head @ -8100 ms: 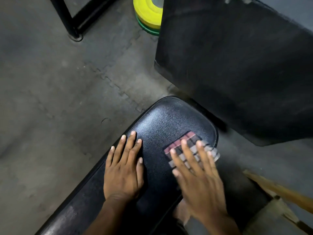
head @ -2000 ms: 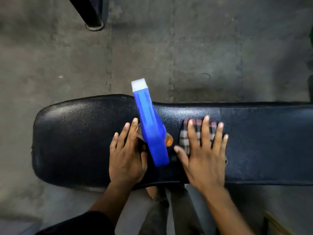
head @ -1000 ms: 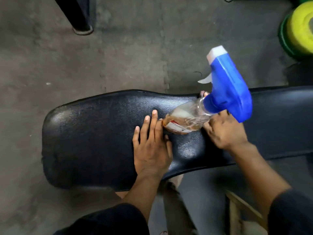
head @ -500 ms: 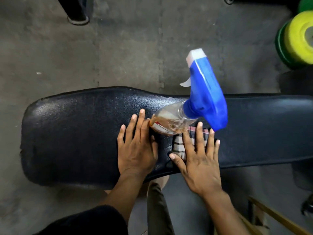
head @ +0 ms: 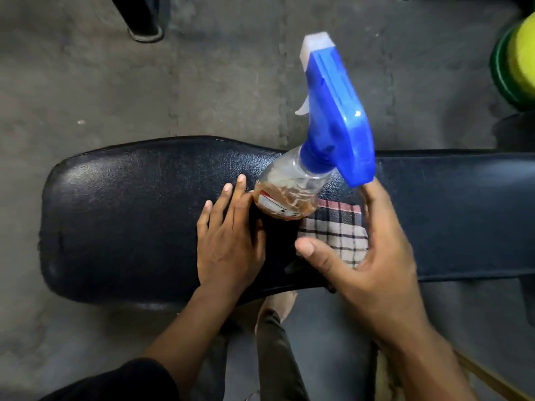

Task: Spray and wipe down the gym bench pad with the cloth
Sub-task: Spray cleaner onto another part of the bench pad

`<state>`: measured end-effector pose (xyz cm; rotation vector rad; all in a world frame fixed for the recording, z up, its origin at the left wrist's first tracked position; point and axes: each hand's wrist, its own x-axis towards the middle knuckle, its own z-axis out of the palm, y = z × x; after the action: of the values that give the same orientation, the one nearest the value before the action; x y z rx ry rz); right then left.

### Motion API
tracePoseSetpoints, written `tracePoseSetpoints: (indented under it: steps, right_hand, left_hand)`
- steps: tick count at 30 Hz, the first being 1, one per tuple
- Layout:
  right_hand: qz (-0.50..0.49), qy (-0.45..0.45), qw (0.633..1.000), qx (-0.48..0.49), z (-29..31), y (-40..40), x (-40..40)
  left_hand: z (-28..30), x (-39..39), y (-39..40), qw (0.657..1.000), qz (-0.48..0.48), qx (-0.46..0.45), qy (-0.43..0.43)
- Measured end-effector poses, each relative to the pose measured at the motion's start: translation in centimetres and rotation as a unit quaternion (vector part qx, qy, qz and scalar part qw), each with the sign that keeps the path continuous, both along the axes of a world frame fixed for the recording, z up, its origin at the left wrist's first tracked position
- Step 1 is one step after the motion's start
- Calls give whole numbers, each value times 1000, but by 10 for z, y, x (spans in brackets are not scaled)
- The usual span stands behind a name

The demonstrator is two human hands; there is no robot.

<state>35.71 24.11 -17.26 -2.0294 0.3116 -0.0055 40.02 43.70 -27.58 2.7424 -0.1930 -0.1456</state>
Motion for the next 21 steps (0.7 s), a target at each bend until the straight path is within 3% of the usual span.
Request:
tracePoseSetpoints:
  steps: [7,10,14,18,21]
  right_hand:
    - [28,-67,990,118,17,33,82]
    - [25,-38,975,218,25,51,90]
    - [126,-7,989,81,30,67,70]
    - [80,28,977,195,28,93,36]
    - [24,120,962,246,10,105,0]
  left_hand:
    - [20,1,22,994,-1,-86,69]
    - [28,-3,41,995,16,-74,68]
    - [29,-5,71,995,69,-57,53]
    - [22,-7,91,995,72,-53,45]
    - [17,-7,92,996,67,-57,32]
